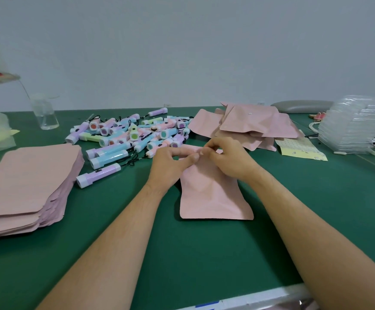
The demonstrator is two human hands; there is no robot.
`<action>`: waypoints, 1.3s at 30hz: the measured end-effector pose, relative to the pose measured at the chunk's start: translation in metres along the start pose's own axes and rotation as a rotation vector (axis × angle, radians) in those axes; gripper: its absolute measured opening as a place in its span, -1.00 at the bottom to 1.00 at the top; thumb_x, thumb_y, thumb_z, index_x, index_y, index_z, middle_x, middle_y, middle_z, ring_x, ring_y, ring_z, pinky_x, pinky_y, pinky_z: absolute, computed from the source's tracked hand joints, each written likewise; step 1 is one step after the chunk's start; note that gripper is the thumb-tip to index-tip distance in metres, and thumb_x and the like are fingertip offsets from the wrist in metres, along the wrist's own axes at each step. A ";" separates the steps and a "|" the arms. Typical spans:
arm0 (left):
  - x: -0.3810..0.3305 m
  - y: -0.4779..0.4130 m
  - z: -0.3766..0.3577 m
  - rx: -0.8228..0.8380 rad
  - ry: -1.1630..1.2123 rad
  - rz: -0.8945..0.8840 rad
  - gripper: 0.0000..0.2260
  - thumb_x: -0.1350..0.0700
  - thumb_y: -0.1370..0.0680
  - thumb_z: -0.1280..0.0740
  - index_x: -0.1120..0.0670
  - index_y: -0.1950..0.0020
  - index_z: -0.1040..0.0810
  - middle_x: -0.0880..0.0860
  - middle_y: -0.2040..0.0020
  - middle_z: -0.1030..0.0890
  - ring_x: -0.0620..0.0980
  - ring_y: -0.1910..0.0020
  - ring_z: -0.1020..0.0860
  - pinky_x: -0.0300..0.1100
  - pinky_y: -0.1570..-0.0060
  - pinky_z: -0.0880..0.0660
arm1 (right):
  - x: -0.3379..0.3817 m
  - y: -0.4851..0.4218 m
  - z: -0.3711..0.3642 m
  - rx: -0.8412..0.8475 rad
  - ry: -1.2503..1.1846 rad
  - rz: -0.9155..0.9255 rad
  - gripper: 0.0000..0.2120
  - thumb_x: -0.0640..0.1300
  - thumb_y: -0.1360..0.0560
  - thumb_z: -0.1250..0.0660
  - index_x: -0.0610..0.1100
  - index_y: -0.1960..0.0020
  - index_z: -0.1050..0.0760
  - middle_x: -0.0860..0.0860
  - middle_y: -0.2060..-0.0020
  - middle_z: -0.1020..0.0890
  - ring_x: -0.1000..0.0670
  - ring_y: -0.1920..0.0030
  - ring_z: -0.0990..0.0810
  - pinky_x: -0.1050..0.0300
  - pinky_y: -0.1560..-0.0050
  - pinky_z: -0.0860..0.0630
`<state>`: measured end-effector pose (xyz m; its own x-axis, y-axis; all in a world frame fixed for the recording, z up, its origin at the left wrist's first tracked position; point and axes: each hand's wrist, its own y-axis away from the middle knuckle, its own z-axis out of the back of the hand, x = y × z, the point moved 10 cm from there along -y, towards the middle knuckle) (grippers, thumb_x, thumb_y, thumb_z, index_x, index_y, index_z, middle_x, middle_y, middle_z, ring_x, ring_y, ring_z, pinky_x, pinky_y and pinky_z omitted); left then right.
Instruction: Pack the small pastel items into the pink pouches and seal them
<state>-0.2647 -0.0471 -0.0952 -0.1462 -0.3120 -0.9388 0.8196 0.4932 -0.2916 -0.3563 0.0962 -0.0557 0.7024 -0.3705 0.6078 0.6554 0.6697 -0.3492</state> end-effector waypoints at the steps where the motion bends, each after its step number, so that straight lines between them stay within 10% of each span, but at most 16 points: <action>1: 0.000 0.000 0.003 -0.018 -0.007 0.017 -0.75 0.05 -0.47 -0.63 0.06 -0.11 -0.78 -0.11 -0.08 -0.74 -0.09 -0.37 -0.55 -0.05 -0.49 -0.40 | -0.003 0.001 0.003 0.039 -0.032 -0.022 -0.85 -0.05 -0.61 -0.34 0.02 0.09 -0.65 0.16 0.14 -0.67 0.20 0.11 -0.58 0.33 0.15 -0.41; 7: 0.001 0.001 0.005 -0.038 -0.038 0.056 -0.29 0.03 -0.27 -0.75 0.05 -0.39 -0.64 -0.07 -0.39 -0.58 -0.15 -0.40 -0.46 -0.25 -0.34 -0.36 | -0.017 0.012 0.008 0.216 -0.245 -0.128 -0.82 -0.10 -0.58 -0.41 -0.19 0.11 -0.67 0.05 0.33 -0.56 0.13 0.43 -0.40 0.22 0.34 -0.38; 21: -0.005 0.002 0.010 -0.064 0.002 -0.020 -0.31 0.12 -0.32 -0.72 0.00 -0.43 -0.61 -0.25 -0.27 -0.55 -0.17 -0.43 -0.47 -0.09 -0.50 -0.41 | -0.009 0.016 0.002 0.224 -0.006 -0.096 -0.83 0.03 -0.55 -0.46 -0.02 0.14 -0.72 0.01 0.11 -0.73 -0.04 -0.01 -0.65 -0.07 -0.14 -0.59; 27: -0.004 0.003 0.007 -0.046 0.034 -0.008 -0.31 0.15 -0.30 -0.74 -0.03 -0.40 -0.63 -0.19 -0.34 -0.59 0.05 -0.37 -0.59 0.06 -0.40 -0.53 | -0.020 0.015 0.000 0.247 -0.091 -0.188 -0.85 0.03 -0.47 -0.57 -0.03 0.18 -0.73 0.11 0.39 -0.62 0.15 0.38 -0.50 0.14 0.24 -0.50; 34: -0.004 0.004 0.009 -0.052 0.097 -0.002 -0.29 0.07 -0.26 -0.76 -0.05 -0.39 -0.63 -0.26 -0.32 -0.60 0.09 -0.40 -0.58 0.11 -0.42 -0.51 | -0.052 0.023 0.011 0.134 -0.304 -0.450 -0.37 0.17 -0.15 -0.73 -0.05 -0.06 -0.55 0.05 0.24 -0.60 0.08 0.41 -0.47 0.15 0.34 -0.41; 39: -0.004 0.003 0.019 -0.130 0.207 -0.013 -0.24 0.02 -0.22 -0.76 -0.06 -0.39 -0.63 -0.18 -0.32 -0.63 0.02 -0.41 -0.57 -0.02 -0.40 -0.52 | -0.061 0.020 0.011 0.114 -0.293 -0.456 -0.44 0.35 -0.33 -0.55 -0.03 -0.09 -0.55 0.05 0.27 -0.58 0.05 0.41 -0.44 0.16 0.42 -0.27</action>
<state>-0.2509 -0.0601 -0.0891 -0.2781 -0.1523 -0.9484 0.7404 0.5951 -0.3126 -0.3890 0.1395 -0.0919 0.2370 -0.4557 0.8580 0.8298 0.5543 0.0652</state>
